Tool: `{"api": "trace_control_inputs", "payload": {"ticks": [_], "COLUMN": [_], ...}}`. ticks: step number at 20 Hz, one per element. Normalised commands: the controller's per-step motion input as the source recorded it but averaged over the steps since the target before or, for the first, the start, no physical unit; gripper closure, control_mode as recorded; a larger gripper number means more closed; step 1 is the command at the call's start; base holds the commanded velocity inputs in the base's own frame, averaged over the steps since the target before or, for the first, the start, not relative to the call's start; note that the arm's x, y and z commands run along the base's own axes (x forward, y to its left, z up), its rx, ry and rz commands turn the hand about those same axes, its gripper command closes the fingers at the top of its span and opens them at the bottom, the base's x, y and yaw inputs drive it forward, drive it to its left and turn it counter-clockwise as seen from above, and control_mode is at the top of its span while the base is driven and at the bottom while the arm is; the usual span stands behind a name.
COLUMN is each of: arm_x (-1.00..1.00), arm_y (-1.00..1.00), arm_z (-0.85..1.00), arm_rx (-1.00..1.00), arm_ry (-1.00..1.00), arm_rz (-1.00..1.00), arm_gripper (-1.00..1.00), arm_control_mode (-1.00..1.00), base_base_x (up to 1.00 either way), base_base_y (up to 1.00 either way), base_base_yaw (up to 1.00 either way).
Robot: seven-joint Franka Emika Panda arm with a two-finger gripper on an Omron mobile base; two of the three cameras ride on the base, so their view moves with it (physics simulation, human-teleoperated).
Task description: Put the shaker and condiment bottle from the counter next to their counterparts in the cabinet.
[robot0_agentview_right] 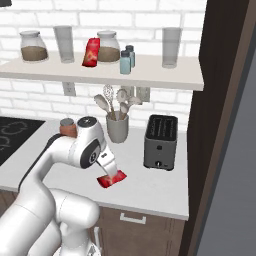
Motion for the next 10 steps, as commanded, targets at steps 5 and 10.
{"api": "trace_control_inputs", "payload": {"ticks": [5, 10], "arm_x": [0.0, 0.0], "arm_y": [0.0, 0.0], "arm_z": [-0.55, -0.06], "arm_rx": [-0.05, -0.01], "arm_ry": [0.0, 0.03], "arm_rz": [0.0, 0.0], "arm_gripper": [-1.0, -1.0], "arm_control_mode": [-1.0, -1.0], "base_base_x": [0.0, 0.0], "base_base_y": [0.0, 0.0], "base_base_yaw": [0.0, 0.0]}}
